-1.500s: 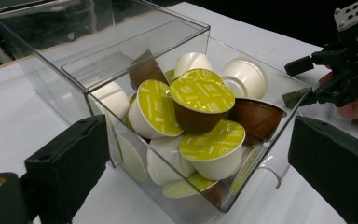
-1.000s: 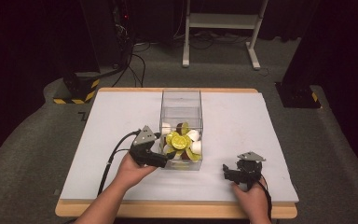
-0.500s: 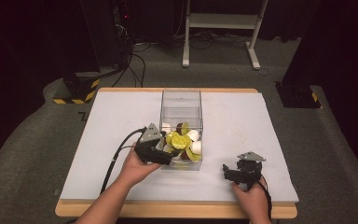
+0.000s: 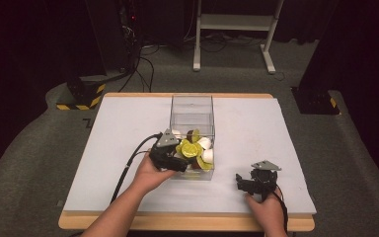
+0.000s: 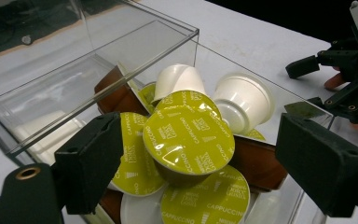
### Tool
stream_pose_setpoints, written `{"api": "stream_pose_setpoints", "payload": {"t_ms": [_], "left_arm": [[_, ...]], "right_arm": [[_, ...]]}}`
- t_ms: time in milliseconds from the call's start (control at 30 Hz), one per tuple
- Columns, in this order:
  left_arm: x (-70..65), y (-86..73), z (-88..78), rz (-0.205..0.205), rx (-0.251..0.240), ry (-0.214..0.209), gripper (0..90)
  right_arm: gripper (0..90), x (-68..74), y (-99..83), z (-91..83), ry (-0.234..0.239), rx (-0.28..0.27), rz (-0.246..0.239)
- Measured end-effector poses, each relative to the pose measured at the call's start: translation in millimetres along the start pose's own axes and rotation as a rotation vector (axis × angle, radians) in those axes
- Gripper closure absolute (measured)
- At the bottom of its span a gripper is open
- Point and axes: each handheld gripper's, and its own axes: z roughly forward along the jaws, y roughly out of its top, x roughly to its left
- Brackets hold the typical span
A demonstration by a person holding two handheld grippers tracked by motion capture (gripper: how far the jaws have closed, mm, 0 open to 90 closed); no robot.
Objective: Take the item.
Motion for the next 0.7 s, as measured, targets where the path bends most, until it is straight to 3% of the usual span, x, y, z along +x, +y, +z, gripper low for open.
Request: {"api": "stream_pose_setpoints", "payload": {"t_ms": [133, 267, 333, 467, 700], "left_arm": [[-1.4, -1.3, 6.8, 0.015, 0.029, -0.003, 15.7], [0.7, -3.3, 12.2, 0.043, 0.051, 0.020, 17.6], [1.6, -4.0, 14.3, 0.033, 0.048, 0.026, 19.3], [3.5, -5.2, 15.2, 0.066, 0.049, 0.036, 24.7], [3.8, -6.7, 16.2, 0.076, 0.044, 0.036, 30.4]], "right_arm": [[9.0, 0.0, 0.0, 0.0, 0.000, 0.000, 0.000], [9.0, 0.0, 0.0, 0.0, 0.000, 0.000, 0.000], [9.0, 0.0, 0.0, 0.0, 0.000, 0.000, 0.000], [9.0, -0.1, 0.0, 0.0, 0.000, 0.000, 0.000], [9.0, -0.1, 0.0, 0.0, 0.000, 0.000, 0.000]]}}
